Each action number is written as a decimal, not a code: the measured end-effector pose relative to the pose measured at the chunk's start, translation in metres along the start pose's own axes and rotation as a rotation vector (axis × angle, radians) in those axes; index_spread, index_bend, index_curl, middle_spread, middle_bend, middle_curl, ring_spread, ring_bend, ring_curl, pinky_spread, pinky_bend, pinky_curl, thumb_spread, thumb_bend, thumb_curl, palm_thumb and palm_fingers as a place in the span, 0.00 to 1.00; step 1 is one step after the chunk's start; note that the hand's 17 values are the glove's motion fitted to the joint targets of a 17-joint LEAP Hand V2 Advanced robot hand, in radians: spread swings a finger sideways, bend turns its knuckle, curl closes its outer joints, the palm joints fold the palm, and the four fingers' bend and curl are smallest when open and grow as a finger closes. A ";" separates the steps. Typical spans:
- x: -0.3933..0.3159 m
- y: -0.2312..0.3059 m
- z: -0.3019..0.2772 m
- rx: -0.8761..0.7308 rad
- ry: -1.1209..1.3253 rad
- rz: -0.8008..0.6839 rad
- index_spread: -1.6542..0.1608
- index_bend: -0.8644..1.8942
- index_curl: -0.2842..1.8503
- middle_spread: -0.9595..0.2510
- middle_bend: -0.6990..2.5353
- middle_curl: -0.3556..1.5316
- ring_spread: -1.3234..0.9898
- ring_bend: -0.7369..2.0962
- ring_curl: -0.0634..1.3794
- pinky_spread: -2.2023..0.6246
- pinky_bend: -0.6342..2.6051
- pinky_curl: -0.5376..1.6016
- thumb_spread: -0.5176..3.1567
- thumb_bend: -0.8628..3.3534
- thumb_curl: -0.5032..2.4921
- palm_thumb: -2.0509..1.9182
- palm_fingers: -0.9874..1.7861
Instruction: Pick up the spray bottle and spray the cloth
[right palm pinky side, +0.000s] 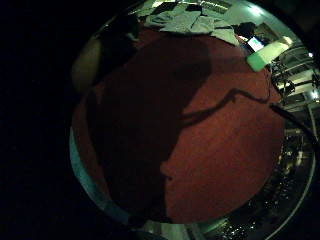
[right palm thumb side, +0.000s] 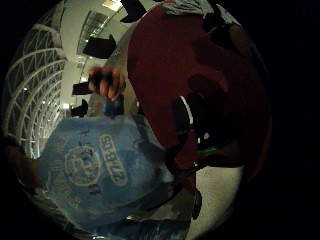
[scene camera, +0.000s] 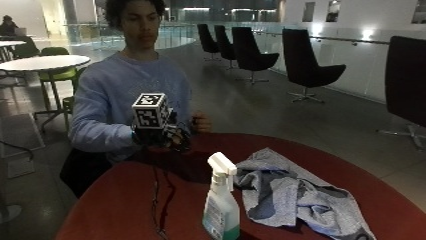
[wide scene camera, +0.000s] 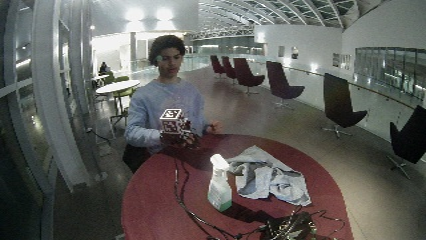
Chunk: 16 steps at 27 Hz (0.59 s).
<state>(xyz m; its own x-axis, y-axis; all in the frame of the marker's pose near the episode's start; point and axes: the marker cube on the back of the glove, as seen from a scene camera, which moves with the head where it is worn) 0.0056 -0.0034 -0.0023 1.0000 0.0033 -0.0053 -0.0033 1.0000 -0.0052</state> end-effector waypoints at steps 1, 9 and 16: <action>0.001 -0.001 0.000 0.000 0.000 0.001 0.81 0.42 0.17 0.78 0.32 0.24 0.57 0.37 0.09 0.81 0.27 0.28 0.26 0.28 0.20 0.63 0.61; 0.005 -0.007 -0.002 -0.008 0.000 -0.002 0.75 0.40 0.24 0.76 0.32 0.29 0.57 0.37 0.17 0.84 0.26 0.33 0.37 0.28 0.22 0.65 0.60; 0.002 -0.006 -0.006 0.002 -0.004 0.003 0.73 0.39 0.26 0.76 0.31 0.32 0.57 0.36 0.19 0.85 0.25 0.34 0.42 0.28 0.23 0.66 0.60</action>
<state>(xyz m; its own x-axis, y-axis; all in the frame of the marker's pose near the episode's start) 0.0075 -0.0093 -0.0080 1.0000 0.0061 -0.0010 -0.0061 1.0000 -0.0027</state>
